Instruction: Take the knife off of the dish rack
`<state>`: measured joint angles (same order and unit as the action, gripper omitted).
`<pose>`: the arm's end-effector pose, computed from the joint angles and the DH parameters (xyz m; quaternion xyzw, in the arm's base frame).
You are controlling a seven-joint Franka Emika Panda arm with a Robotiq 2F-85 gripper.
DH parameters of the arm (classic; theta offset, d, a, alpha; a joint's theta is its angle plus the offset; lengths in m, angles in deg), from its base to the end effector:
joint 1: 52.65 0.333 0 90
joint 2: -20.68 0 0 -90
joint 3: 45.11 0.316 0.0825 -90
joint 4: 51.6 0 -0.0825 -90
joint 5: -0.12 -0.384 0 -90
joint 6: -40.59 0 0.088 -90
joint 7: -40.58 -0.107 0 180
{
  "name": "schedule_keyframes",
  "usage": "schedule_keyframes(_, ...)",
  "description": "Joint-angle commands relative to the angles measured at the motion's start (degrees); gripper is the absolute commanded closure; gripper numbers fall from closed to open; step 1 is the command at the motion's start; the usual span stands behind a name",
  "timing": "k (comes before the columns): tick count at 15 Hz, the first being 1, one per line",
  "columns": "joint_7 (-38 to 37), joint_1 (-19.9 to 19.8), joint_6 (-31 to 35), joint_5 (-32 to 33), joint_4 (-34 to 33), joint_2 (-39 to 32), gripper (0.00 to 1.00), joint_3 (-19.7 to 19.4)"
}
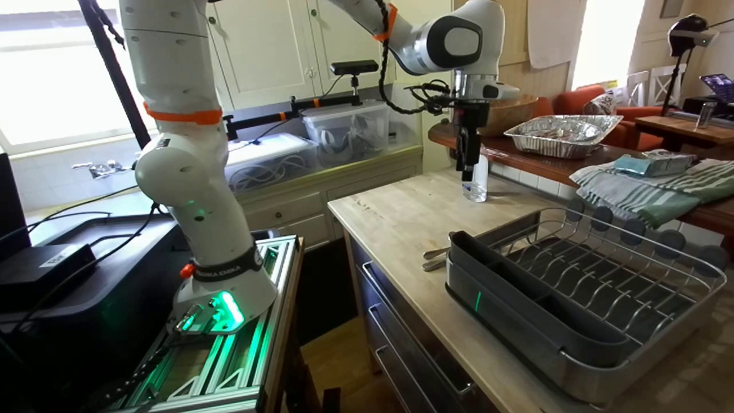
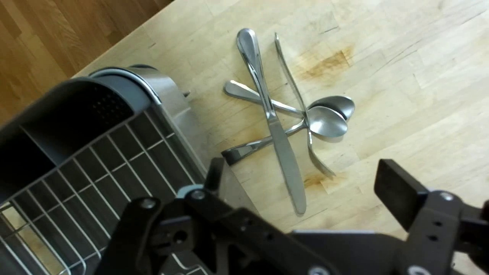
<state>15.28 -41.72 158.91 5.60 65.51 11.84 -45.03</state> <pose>0.5531 0.1025 0.3564 0.9921 -0.0987 -0.0506 0.0591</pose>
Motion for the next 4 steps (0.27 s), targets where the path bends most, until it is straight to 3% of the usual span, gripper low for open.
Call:
schedule_keyframes(1, -0.1, -1.6, -0.7, 0.2, 0.5, 1.1, 0.0, 1.4)
schedule_keyframes(4, -0.1, -1.9, -0.9, 0.1, 1.7, 2.6, 0.0, 1.5)
